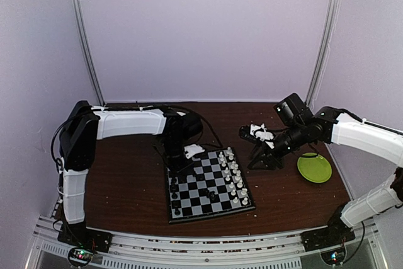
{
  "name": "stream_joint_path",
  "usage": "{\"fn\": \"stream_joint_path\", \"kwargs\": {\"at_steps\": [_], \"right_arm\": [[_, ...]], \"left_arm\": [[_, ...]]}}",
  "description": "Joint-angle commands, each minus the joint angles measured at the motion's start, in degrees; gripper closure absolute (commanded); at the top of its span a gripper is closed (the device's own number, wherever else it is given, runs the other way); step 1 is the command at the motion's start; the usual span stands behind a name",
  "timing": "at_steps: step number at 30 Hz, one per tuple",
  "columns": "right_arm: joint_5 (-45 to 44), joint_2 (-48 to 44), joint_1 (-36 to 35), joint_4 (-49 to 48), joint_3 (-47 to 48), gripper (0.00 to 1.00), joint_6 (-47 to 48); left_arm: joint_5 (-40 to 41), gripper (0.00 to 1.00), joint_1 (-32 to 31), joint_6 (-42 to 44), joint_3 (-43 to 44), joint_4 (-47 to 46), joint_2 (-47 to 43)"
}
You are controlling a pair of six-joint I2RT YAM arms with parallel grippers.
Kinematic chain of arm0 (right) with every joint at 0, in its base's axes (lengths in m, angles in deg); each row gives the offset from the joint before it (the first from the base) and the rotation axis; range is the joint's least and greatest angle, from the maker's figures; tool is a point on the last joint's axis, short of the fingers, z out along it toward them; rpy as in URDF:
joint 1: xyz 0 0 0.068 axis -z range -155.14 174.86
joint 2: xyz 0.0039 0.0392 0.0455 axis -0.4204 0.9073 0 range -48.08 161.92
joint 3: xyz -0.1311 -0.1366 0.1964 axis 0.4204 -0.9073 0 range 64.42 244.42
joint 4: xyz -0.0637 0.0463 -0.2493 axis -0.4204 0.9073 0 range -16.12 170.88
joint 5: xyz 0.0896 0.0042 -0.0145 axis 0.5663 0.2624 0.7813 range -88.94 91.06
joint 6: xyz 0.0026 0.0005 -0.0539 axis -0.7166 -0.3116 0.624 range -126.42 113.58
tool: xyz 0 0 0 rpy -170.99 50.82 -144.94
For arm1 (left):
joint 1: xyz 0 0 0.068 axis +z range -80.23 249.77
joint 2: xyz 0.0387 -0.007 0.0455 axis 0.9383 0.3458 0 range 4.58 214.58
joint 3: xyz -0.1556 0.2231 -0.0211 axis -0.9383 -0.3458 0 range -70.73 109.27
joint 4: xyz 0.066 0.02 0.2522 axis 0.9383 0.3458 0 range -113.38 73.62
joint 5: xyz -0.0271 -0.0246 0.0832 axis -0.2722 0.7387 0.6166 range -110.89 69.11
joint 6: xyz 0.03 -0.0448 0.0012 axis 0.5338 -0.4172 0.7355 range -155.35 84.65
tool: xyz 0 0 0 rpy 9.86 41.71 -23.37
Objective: Set up the chess pieces on the board
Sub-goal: Place the pawn at e7.
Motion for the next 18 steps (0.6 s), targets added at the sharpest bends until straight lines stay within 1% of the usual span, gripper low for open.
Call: {"fn": "stream_joint_path", "kwargs": {"at_steps": [1,7,14,16,18], "right_arm": [[0.83,0.39,0.34,0.58,0.64,0.63,0.4],[0.93,0.39,0.34,0.68,0.68,0.63,0.36],[0.94,0.32,0.36,0.68,0.68,0.63,0.45],[1.01,0.23,0.33,0.76,0.65,0.63,0.4],[1.03,0.21,0.42,0.76,0.66,0.63,0.4]], "left_arm": [[1.88,0.99,-0.17,0.09,0.15,-0.2,0.49],[2.75,0.95,-0.25,-0.39,0.85,-0.19,0.93],[1.74,0.84,-0.6,-0.12,1.68,0.06,0.45],[0.81,0.82,-0.69,-0.07,2.46,0.45,-0.28],[1.98,0.81,-0.9,-0.19,4.45,1.99,-0.84]]}}
